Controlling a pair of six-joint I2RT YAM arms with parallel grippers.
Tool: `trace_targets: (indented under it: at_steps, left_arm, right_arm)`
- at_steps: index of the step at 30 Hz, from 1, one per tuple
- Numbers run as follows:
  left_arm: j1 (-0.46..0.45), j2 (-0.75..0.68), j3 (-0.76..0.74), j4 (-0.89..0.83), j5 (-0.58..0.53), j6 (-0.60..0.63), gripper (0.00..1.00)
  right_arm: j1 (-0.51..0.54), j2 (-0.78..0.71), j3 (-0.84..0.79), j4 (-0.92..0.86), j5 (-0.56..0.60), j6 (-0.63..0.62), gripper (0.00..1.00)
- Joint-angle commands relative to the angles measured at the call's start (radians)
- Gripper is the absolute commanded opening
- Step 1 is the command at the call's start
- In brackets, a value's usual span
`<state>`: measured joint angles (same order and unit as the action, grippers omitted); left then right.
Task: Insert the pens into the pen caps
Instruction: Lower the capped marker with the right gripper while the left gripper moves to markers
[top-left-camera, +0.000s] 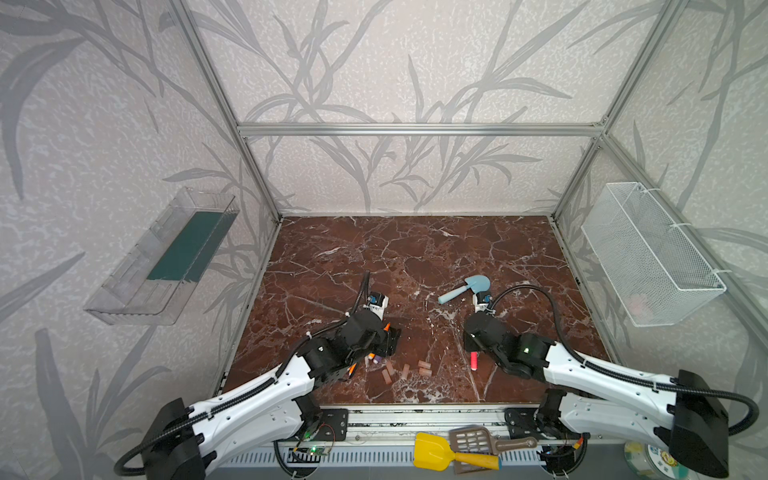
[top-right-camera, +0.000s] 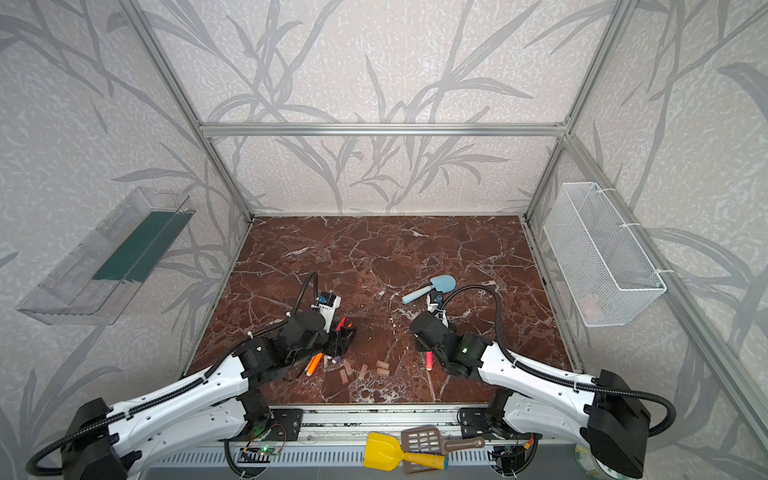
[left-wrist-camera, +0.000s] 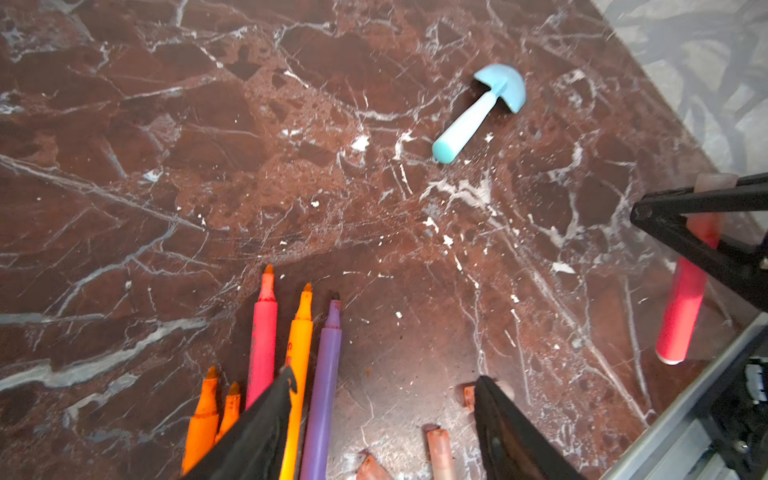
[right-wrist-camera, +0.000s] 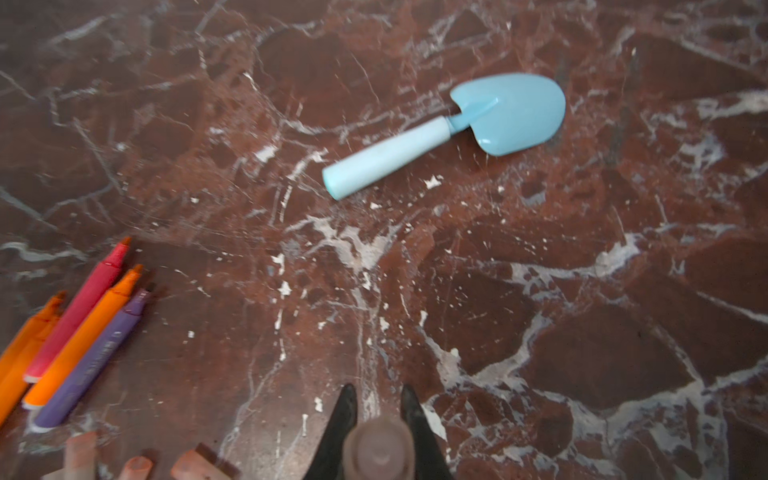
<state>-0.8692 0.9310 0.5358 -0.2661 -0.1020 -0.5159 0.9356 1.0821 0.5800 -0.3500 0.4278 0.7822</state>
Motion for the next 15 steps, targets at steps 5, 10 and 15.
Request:
trace_targets:
  at_steps: [5, 10, 15]
  left_arm:
    - [-0.047, 0.085, 0.048, -0.071, -0.06, -0.044, 0.65]
    - [-0.08, 0.123, 0.059, -0.107, -0.104, -0.069, 0.6]
    - [-0.089, 0.161, 0.065, -0.122, -0.116, -0.081, 0.57]
  right_arm:
    - [-0.084, 0.066, -0.032, -0.021, -0.137, 0.022, 0.04]
    - [-0.133, 0.09, -0.057, -0.005, -0.167, 0.009, 0.06]
    - [-0.184, 0.099, -0.087, 0.038, -0.224, -0.007, 0.1]
